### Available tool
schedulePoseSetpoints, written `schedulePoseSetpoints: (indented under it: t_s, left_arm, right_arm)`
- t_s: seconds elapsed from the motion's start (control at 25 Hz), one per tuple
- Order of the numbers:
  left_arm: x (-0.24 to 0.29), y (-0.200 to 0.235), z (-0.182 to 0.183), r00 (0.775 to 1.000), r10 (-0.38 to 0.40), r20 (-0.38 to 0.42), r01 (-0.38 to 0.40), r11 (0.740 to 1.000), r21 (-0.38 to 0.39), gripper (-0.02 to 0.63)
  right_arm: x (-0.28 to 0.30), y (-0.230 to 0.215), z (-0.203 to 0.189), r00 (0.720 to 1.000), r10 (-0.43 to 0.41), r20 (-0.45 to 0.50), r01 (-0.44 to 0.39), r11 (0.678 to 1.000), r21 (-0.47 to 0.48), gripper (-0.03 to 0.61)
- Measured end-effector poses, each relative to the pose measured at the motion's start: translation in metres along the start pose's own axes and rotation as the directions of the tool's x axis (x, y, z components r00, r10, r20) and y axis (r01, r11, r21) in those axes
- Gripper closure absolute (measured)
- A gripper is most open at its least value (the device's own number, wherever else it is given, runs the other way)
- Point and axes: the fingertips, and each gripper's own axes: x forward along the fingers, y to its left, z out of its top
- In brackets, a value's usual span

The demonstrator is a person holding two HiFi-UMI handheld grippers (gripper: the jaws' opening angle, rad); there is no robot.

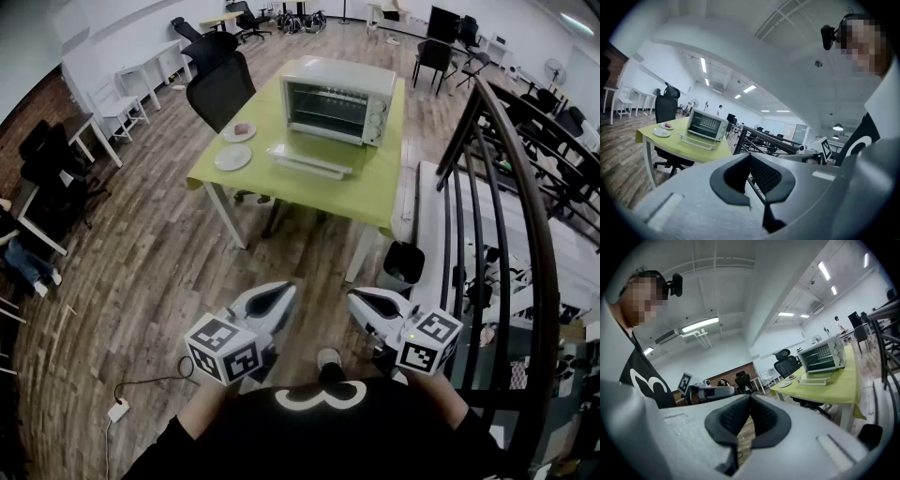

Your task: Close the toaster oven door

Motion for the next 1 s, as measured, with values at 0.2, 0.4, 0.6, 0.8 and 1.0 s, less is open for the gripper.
schedulePoseSetpoints:
  t_s: [0.2, 0.4, 0.6, 0.8, 1.0]
  left_arm:
    - [-0.022, -0.009, -0.007, 1.000, 0.000, -0.004, 0.000, 1.000, 0.005, 0.603]
    - [-0.040, -0.013, -0.005, 1.000, -0.002, 0.013, 0.001, 1.000, 0.024, 0.603]
    - [-0.048, -0.016, 0.001, 0.999, -0.003, 0.035, 0.002, 0.999, 0.039, 0.603]
    - [-0.051, -0.012, 0.005, 0.999, 0.002, 0.038, -0.004, 0.999, 0.049, 0.603]
    - [-0.035, 0.003, 0.010, 0.999, 0.005, 0.041, -0.008, 0.998, 0.061, 0.603]
  right_arm:
    - [-0.003, 0.022, -0.007, 1.000, 0.001, 0.001, -0.001, 1.000, -0.013, 0.577]
    - [-0.003, 0.038, -0.007, 1.000, -0.002, 0.018, 0.003, 0.999, -0.039, 0.577]
    - [-0.001, 0.049, -0.009, 1.000, 0.007, 0.014, -0.006, 0.999, -0.045, 0.577]
    - [0.001, 0.047, -0.001, 0.999, -0.026, 0.036, 0.028, 0.997, -0.075, 0.577]
    - [0.009, 0.027, 0.010, 0.998, -0.007, 0.070, 0.011, 0.999, -0.053, 0.577]
